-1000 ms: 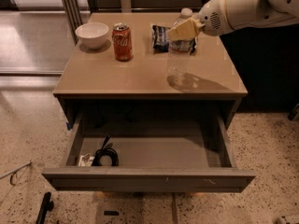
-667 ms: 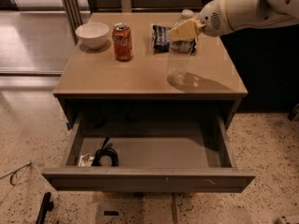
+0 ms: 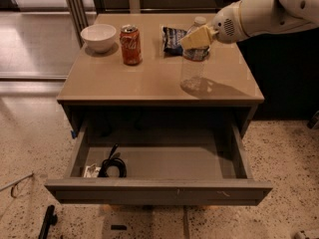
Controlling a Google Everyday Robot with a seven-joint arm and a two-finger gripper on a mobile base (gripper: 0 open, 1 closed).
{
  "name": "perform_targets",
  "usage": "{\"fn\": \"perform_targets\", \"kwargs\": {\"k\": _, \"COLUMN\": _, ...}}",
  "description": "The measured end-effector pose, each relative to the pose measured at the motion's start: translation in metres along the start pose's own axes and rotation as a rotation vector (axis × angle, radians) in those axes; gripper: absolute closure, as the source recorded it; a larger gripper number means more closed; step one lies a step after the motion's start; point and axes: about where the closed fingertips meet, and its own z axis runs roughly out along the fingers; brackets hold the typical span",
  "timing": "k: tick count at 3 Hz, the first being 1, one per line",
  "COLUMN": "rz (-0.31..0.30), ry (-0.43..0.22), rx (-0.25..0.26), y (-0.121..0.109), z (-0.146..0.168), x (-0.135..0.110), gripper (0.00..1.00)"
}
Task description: Pick water bottle from top drawer and place on counter
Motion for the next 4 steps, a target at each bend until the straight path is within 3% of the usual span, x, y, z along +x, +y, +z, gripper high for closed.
{"fn": "perform_targets", "kwargs": {"k": 2, "rz": -0.018, "ry": 0.002, "rx": -0.007, "y": 0.0016, "z": 0.0065, "x": 0.0136, "gripper": 1.0}}
{"fn": "perform_targets", "kwargs": {"k": 4, "rz": -0.018, "ry": 0.002, "rx": -0.007, "y": 0.0016, "z": 0.0065, "x": 0.0136, "gripper": 0.58}}
